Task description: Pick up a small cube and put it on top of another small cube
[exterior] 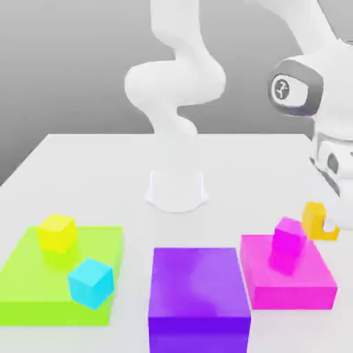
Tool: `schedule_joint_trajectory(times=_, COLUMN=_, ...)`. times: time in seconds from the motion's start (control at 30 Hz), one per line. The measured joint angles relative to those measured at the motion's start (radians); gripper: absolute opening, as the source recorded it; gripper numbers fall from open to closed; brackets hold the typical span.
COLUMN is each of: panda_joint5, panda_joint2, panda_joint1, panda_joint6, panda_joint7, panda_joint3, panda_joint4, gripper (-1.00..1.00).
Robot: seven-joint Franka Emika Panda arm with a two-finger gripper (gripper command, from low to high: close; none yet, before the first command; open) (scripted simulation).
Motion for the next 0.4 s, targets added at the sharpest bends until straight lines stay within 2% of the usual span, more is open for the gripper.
schedule_joint_trajectory(times=0.13, panda_joint5=0.062, panda_joint2=-0.131, panda_joint1=0.073, panda_joint6=-0.023, panda_joint7=-0.186, panda_joint3=-0.028, panda_joint4=-0.109, gripper=-1.00)
schedule_joint_trajectory(times=0.3, panda_joint5=0.050, panda_joint2=-0.007, panda_joint1=0.075, panda_joint6=0.150, panda_joint7=-0.205, panda_joint3=-0.019, panda_joint4=-0.160, gripper=-1.00)
schedule_joint_trajectory(times=0.33, panda_joint5=0.042, panda_joint2=0.019, panda_joint1=0.073, panda_joint6=0.180, panda_joint7=-0.200, panda_joint3=-0.018, panda_joint4=-0.165, gripper=1.00)
schedule_joint_trajectory(times=0.4, panda_joint5=0.042, panda_joint2=0.019, panda_joint1=0.073, panda_joint6=0.180, panda_joint7=-0.200, panda_joint3=-0.018, panda_joint4=-0.165, gripper=1.00)
